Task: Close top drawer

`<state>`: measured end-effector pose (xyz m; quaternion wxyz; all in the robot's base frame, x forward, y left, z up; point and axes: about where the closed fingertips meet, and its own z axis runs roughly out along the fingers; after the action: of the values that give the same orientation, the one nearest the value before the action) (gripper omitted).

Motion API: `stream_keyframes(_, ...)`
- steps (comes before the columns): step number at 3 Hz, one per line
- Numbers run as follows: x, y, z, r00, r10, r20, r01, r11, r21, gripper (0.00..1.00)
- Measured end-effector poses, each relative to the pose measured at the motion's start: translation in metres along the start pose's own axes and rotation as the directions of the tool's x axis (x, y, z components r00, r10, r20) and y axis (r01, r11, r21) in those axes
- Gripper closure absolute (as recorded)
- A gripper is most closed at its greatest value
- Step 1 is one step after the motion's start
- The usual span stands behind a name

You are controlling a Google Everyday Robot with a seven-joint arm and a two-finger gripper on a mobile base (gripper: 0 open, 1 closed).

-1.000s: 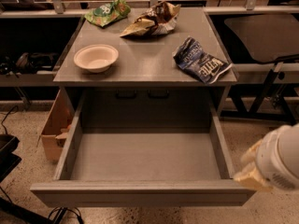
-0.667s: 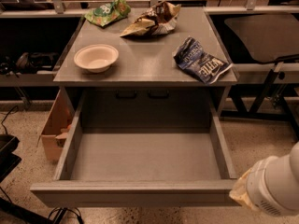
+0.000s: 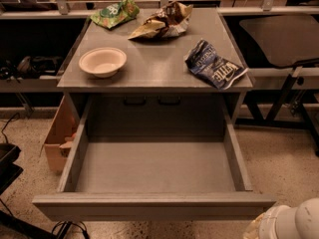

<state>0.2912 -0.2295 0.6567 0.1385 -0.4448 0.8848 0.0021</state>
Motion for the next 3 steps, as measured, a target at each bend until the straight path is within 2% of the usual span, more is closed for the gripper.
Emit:
stream_keyframes(1,0.007,-0.023,0.042,0.998,0.026,0.054,-0.029,0.9984,0.048,1.00)
stream_keyframes(2,-0.001,-0.042,0.056,0.996,0.014,0.087,-0.020,0.9971,0.074,1.00)
stream_keyframes(3,-0.024,-0.071,0.058,0.991,-0.026,0.135,0.009,0.9925,0.122,1.00)
